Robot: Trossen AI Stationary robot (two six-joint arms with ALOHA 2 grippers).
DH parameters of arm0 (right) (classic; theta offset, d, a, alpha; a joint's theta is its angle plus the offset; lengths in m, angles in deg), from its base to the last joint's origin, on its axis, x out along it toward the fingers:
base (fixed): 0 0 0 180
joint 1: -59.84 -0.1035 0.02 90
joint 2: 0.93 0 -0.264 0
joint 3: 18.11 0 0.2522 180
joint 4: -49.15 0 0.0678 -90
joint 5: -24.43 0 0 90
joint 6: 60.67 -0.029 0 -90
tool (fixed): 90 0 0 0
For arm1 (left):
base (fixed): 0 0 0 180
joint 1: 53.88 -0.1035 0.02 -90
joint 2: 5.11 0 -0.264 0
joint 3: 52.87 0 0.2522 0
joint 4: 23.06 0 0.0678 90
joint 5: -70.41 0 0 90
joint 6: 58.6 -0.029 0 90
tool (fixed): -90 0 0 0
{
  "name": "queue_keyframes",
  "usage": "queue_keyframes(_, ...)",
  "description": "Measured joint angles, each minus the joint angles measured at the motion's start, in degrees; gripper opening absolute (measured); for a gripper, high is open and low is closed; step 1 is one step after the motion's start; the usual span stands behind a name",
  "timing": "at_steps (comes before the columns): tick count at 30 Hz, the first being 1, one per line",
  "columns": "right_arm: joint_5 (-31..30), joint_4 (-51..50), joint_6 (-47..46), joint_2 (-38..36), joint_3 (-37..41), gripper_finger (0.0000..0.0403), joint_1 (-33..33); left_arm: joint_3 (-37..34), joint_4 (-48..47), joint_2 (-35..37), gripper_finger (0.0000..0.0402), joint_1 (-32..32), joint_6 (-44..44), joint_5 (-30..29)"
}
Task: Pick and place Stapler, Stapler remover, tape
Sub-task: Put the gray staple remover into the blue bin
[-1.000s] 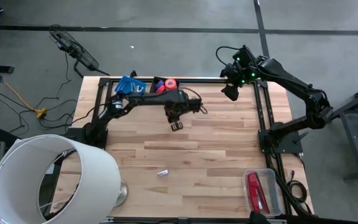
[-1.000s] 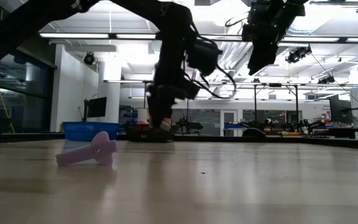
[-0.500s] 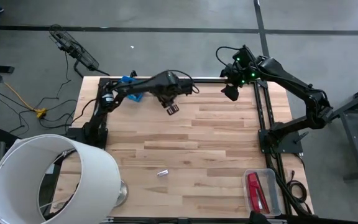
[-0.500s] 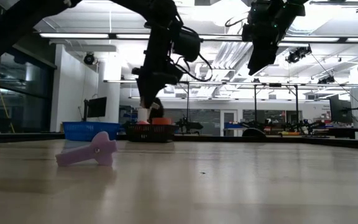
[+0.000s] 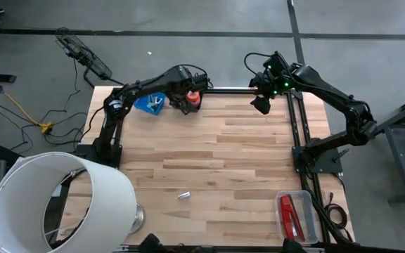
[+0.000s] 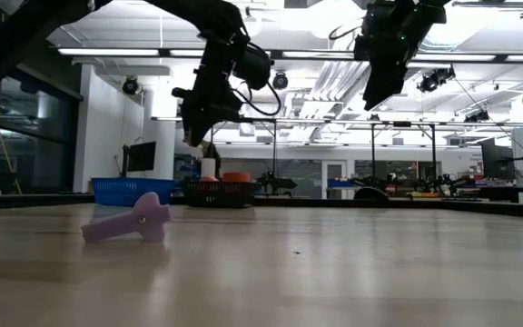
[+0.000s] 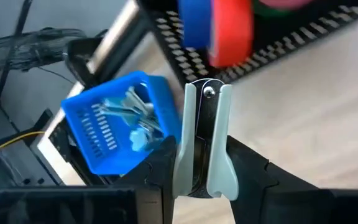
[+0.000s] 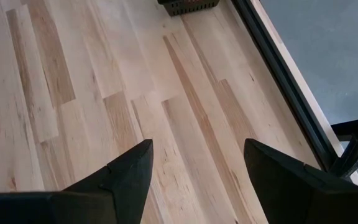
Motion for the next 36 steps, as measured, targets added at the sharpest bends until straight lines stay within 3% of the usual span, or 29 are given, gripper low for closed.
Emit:
queue_keyframes(6,0.0,0.0,0.0,0.0,0.0,0.0243,0.0,-4.3,1.1,2.1,0.0097,-2.7,0.8,-1.3)
queue_keyframes(12,0.0,-0.1,0.0,0.0,0.0,0.0243,0.0,-16.4,6.6,7.9,0.0097,-4.7,3.1,-0.8)
queue_keyframes(20,0.0,0.0,0.0,0.0,0.0,0.0243,0.0,-29.3,15.1,14.8,0.0097,-10.2,16.4,4.0)
queue_keyframes(30,0.0,0.2,0.0,0.0,0.0,0.0243,0.0,-32.7,23.1,15.0,0.0097,-16.0,25.0,5.3)
queue_keyframes(36,-0.4,0.3,0.0,0.0,0.0,0.0243,0.0,-32.7,21.8,15.0,0.0097,-18.4,29.7,3.7)
